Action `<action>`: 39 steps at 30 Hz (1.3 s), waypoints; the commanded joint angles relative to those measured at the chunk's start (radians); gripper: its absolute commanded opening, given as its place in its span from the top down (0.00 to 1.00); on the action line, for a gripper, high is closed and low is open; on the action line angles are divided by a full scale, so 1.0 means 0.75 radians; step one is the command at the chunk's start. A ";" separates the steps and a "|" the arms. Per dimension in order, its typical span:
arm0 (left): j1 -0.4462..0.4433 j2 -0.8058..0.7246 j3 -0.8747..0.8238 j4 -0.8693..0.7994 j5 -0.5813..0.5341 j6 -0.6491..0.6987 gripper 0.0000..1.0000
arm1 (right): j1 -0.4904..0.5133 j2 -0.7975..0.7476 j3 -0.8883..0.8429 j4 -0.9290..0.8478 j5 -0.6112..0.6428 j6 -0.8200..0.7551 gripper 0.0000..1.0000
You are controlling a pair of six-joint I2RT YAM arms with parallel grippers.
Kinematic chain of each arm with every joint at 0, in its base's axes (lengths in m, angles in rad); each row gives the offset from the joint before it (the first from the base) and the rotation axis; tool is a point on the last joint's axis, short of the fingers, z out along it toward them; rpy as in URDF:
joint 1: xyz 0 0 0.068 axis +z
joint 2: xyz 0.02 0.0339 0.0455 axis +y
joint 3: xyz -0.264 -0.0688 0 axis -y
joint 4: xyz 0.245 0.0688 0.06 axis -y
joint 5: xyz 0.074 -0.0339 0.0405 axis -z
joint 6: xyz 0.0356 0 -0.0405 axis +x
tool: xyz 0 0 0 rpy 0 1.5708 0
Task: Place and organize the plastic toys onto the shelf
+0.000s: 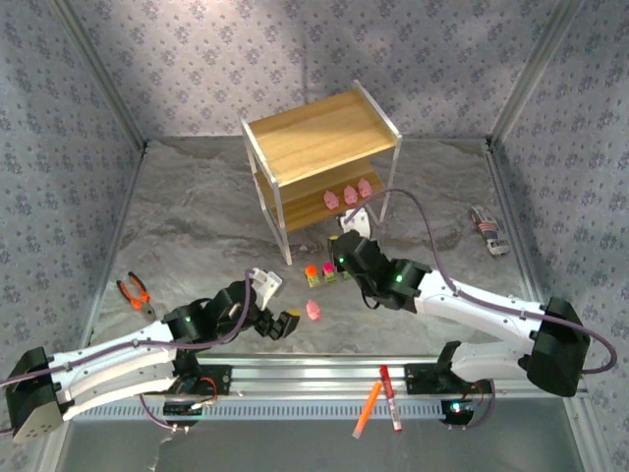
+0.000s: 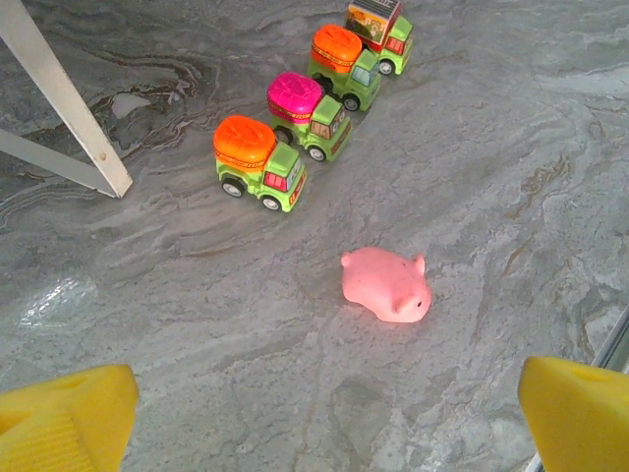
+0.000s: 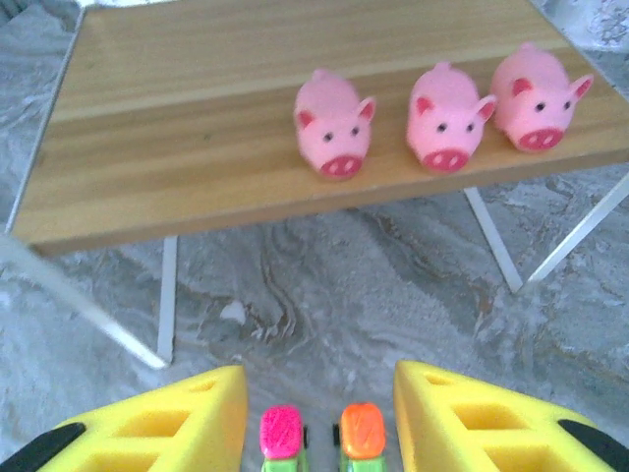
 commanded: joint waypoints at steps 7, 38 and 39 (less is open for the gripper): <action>-0.012 -0.006 0.043 0.014 0.021 0.018 0.01 | 0.225 -0.063 -0.092 -0.201 0.110 0.203 0.55; -0.012 -0.037 0.039 -0.002 -0.013 0.017 0.01 | 0.769 0.447 -0.124 -0.141 0.458 0.903 0.52; -0.012 -0.039 0.039 -0.004 -0.023 0.016 0.01 | 0.764 0.472 -0.110 -0.145 0.445 0.915 0.53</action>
